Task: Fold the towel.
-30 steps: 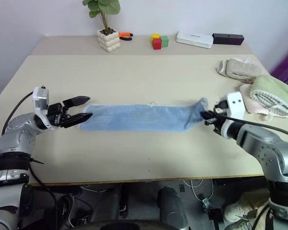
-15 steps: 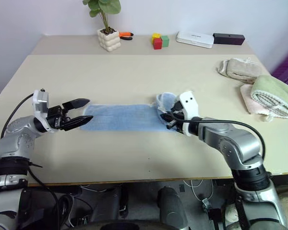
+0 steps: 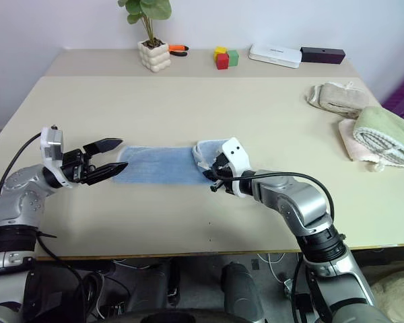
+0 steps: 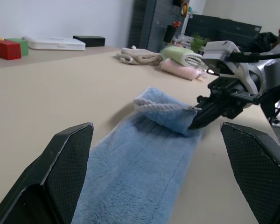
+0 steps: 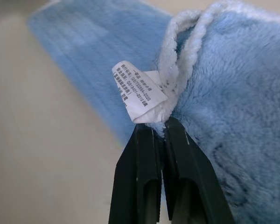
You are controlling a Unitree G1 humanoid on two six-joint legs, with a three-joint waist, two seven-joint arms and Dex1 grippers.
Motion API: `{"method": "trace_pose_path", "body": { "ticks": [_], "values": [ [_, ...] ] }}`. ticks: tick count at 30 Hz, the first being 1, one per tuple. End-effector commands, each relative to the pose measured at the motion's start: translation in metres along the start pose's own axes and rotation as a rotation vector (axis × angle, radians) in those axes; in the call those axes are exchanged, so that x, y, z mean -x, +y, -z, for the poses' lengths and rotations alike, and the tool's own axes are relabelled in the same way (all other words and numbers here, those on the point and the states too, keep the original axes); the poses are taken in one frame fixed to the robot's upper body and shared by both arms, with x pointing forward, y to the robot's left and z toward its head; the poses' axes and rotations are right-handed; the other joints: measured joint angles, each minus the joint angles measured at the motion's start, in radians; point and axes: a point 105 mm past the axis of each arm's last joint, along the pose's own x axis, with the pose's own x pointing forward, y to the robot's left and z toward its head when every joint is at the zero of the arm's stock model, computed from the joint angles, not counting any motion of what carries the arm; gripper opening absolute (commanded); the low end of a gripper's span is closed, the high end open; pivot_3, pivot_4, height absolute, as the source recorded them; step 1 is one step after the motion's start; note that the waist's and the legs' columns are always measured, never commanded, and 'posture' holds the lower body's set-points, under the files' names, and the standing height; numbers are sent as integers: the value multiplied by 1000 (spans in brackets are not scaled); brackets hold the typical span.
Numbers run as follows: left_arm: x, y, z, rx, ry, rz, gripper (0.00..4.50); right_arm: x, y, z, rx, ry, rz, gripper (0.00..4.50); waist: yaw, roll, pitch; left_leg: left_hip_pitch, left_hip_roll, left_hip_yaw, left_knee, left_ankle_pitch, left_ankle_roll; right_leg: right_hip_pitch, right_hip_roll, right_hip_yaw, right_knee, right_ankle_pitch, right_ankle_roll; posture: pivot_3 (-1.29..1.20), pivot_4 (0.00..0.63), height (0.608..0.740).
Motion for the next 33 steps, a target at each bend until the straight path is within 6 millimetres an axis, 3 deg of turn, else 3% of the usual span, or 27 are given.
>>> {"method": "trace_pose_path", "body": {
  "ticks": [1, 3, 6, 10, 13, 15, 18, 21, 24, 27, 31, 33],
  "values": [
    [4, -1, -11, -38, -19, -6, 4500, -3, 4, -12, 48, -42, -4, 42, 0, 0, 0, 0, 0, 0, 0, 0, 0, 0, 0, 0, 0, 0, 0, 0, 150, 735],
    [4, -1, -11, -37, -18, -5, 4500, -3, 8, -11, 29, -45, -32, 42, 0, 0, 0, 0, 0, 0, 0, 0, 0, 0, 0, 0, 0, 0, 0, 0, 150, 735],
    [4, 0, -10, -37, -15, -6, 4500, -3, 10, -14, 4, -67, -54, 975, 1, 0, 0, 0, 0, 0, 0, 0, 0, 0, 0, 0, 0, 0, 0, 0, 150, 735],
    [2, 0, -10, -33, -15, -4, 4500, -4, 18, -23, -16, -108, -97, 2955, 1, 0, 0, 0, 0, 0, 0, 0, 0, 0, 0, 0, 0, 0, 0, 0, 150, 735],
    [2, 0, -9, -29, -15, 0, 4500, 7, 29, -40, -45, -193, -184, 4463, 1, 0, 0, 0, 0, 0, 0, 0, 0, 0, 0, 0, 0, 0, 0, 0, 150, 735],
    [2, 0, -9, -28, -14, -1, 4500, 14, 28, -52, -51, -249, -195, 4463, 2, 0, 0, 0, 0, 0, 0, 0, 0, 0, 0, 0, 0, 0, 0, 0, 150, 735],
    [1, 1, -7, -26, -11, -1, 4500, 26, -8, -72, -24, -353, -30, 4463, 1, 0, 0, 0, 0, 0, 0, 0, 0, 0, 0, 0, 0, 0, 0, 0, 150, 735],
    [-1, 1, -7, -26, -12, 0, 4500, 31, -33, -76, 9, -381, 83, 4463, 2, 0, 0, 0, 0, 0, 0, 0, 0, 0, 0, 0, 0, 0, 0, 0, 150, 735],
    [-5, 1, -7, -24, -15, 7, 4500, 26, -52, -73, 39, -406, 187, 3602, 0, 0, 0, 0, 0, 0, 0, 0, 0, 0, 0, 0, 0, 0, 0, 0, 150, 735],
    [-6, 1, -7, -23, -18, 10, 4500, 16, -50, -67, 54, -419, 193, 2125, -1, 1, 1, 0, 0, 0, 0, 0, 0, 0, 0, 0, 0, 0, 0, 0, 150, 735],
    [-6, 0, -6, -20, -17, 10, 4500, -4, -41, -39, 102, -372, 178, 100, -4, 1, 1, 0, 0, 0, -1, 0, 0, -1, 0, 0, 0, 0, 0, 0, 150, 735],
    [-6, -1, -6, -17, -17, 9, 4500, -10, -36, -29, 78, -369, 158, 39, -2, 1, 1, 0, 0, 1, -1, 0, 0, -1, 0, 0, 0, 0, 0, 0, 150, 735]
  ]
}}
